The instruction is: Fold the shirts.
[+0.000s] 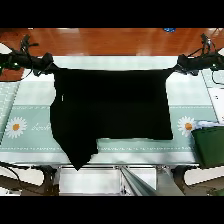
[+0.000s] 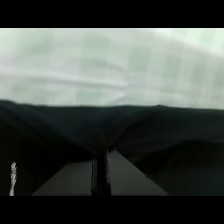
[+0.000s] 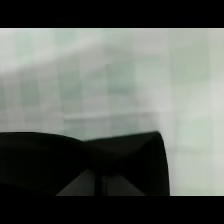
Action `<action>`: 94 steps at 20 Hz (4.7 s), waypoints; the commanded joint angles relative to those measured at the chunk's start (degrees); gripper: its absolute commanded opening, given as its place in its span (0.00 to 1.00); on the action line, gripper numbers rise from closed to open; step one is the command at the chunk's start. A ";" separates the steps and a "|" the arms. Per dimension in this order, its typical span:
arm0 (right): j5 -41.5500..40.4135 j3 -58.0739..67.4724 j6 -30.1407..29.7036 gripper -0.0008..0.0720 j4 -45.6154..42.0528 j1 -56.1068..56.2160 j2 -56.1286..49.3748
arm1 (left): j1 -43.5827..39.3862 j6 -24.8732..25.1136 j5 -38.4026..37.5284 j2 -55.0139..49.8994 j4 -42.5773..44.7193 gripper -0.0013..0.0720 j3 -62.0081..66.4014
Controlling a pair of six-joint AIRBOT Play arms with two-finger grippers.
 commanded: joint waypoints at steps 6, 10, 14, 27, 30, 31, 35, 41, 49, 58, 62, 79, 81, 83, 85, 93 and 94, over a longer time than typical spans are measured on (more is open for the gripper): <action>12.20 -6.25 -1.60 0.04 -6.25 -1.25 -0.70 | -0.52 1.33 -12.81 2.14 13.55 0.05 -11.89; 10.10 -10.78 -1.79 0.04 -5.42 -1.25 -0.70 | -1.05 0.83 -9.53 2.12 13.55 0.07 -17.88; 12.17 -10.47 -1.97 0.58 -6.60 -1.49 -0.44 | -0.72 -1.27 -13.09 2.16 15.47 0.71 -16.55; -5.25 -52.50 2.84 0.58 -5.40 -8.76 38.75 | 26.38 1.11 -8.50 38.95 10.34 0.71 -59.14; -3.34 -58.25 -1.60 0.58 1.22 -8.76 43.58 | 25.86 1.22 -8.57 39.26 8.50 0.71 -65.26; -2.49 -58.62 -1.66 0.58 1.22 -8.76 44.50 | 24.85 1.27 -8.35 39.04 8.52 0.71 -66.93; -1.55 -58.62 -1.90 0.58 1.40 -8.76 46.66 | 19.41 1.16 -4.33 38.86 4.76 0.71 -70.34; -1.55 -56.63 -1.70 0.58 2.64 -11.76 46.66 | 7.56 -2.32 1.42 34.77 3.91 0.70 -70.44; 7.37 -61.59 2.12 0.59 -10.60 -22.69 46.64 | 4.57 -0.11 2.58 32.85 3.72 0.05 -70.42; 2.62 -67.95 0.35 0.59 -3.34 -12.94 40.24 | 4.52 0.31 2.99 32.85 2.91 0.05 -70.42; -3.52 -67.95 -0.70 0.58 3.30 -11.26 35.30 | 4.52 0.33 3.02 32.85 2.91 0.05 -70.42; 0.24 -33.31 -7.61 0.04 10.16 -2.36 19.78 | 2.29 1.79 5.77 20.37 -7.76 0.05 -32.41; -0.66 -27.89 -6.64 0.04 10.05 -1.20 14.86 | 1.62 1.79 5.95 14.97 -7.80 0.05 -27.39; 1.05 -22.53 -5.99 0.04 8.55 -0.37 9.86 | 0.66 1.81 6.73 10.62 -7.82 0.05 -22.77; 0.31 -19.23 -5.16 0.04 7.69 0.20 6.36 | 0.15 1.77 6.88 6.49 -7.87 0.05 -18.58; -6.38 -16.48 -3.72 0.59 7.45 0.42 -0.22 | -2.19 0.98 3.96 -3.61 -7.96 0.65 -12.92; -6.25 -16.17 -3.61 0.59 6.49 0.13 -0.24 | -2.29 2.38 1.40 -4.04 -7.72 0.71 -12.63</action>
